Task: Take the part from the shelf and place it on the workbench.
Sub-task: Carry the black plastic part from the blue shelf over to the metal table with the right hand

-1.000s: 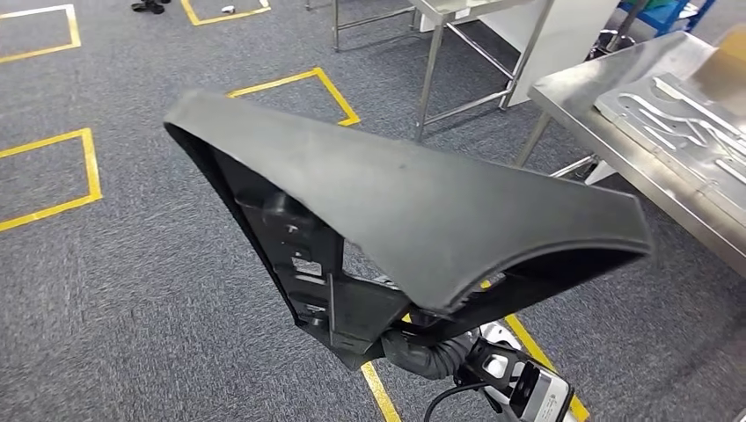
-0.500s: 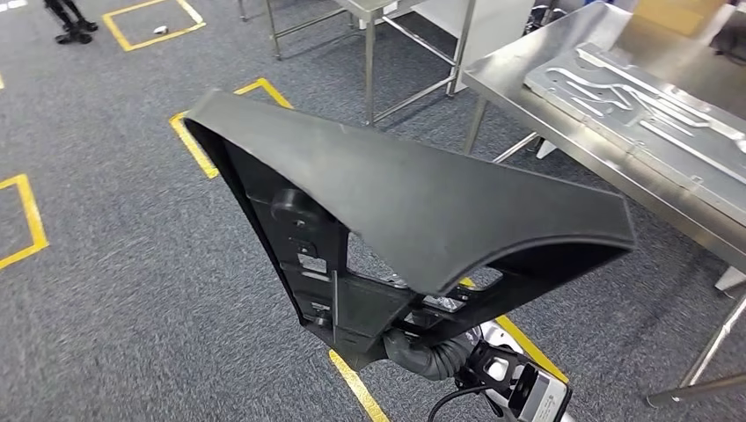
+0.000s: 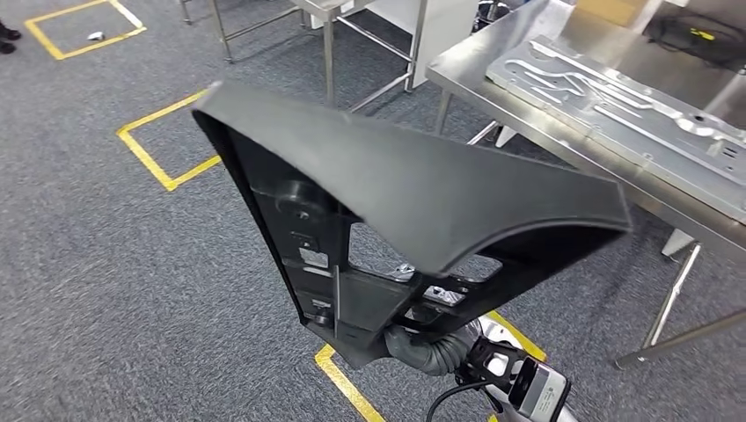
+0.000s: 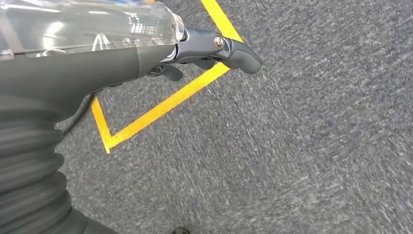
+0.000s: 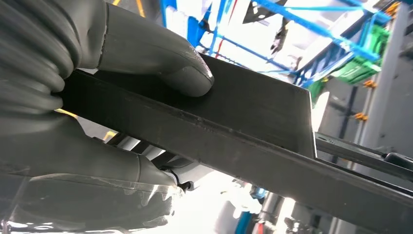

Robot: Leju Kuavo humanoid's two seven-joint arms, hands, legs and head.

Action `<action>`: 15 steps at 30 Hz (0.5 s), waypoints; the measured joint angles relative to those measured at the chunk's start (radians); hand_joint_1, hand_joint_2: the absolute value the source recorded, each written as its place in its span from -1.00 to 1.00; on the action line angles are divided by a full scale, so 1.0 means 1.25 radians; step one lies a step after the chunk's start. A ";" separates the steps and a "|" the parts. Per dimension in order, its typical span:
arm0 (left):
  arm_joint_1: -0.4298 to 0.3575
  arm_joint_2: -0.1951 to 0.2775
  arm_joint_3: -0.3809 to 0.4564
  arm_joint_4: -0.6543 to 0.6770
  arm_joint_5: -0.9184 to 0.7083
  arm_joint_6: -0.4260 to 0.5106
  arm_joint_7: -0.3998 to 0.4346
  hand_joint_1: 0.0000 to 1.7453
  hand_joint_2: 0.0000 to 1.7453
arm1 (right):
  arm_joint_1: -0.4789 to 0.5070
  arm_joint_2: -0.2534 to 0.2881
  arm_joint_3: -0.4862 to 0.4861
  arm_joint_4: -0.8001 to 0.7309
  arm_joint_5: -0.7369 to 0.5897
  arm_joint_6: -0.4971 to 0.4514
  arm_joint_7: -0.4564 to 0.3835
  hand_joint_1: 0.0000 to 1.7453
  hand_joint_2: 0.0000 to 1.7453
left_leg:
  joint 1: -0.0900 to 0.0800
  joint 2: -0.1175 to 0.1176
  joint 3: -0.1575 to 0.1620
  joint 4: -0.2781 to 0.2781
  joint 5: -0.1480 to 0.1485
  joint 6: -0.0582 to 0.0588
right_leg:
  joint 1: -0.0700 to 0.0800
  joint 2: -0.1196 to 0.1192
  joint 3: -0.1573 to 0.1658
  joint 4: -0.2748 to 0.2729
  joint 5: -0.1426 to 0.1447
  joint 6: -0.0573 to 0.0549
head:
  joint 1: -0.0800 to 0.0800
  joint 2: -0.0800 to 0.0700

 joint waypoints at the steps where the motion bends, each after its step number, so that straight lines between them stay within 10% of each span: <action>1: 0.000 -0.001 0.000 0.000 0.000 -0.001 0.000 -1.00 1.00 | 0.000 0.000 0.000 0.001 0.000 0.001 0.000 1.00 1.00 | -0.002 0.008 0.002 0.000 -0.002 0.000 | 0.002 -0.003 0.012 -0.028 0.024 -0.004 | 0.000 0.000; 5: -0.001 -0.007 0.001 0.000 -0.001 -0.002 -0.004 -1.00 1.00 | -0.004 0.000 -0.001 0.002 0.000 0.001 0.000 1.00 1.00 | -0.007 0.037 0.016 -0.005 -0.009 -0.005 | 0.021 -0.047 0.101 -0.213 0.097 -0.035 | 0.000 0.000; 9: -0.005 -0.009 0.001 0.000 -0.001 -0.001 -0.004 -1.00 1.00 | -0.004 0.001 -0.003 0.001 -0.001 0.001 0.000 1.00 1.00 | -0.012 0.062 0.025 -0.013 -0.014 -0.020 | 0.022 -0.025 0.115 -0.246 0.106 -0.045 | 0.000 0.000; 15: 0.000 -0.011 0.001 0.000 -0.001 -0.009 0.002 -1.00 1.00 | -0.004 0.005 -0.005 0.004 -0.003 0.001 -0.001 1.00 1.00 | -0.007 -0.017 -0.079 0.203 -0.102 -0.034 | 0.011 0.024 0.135 -0.269 0.116 -0.049 | 0.000 0.000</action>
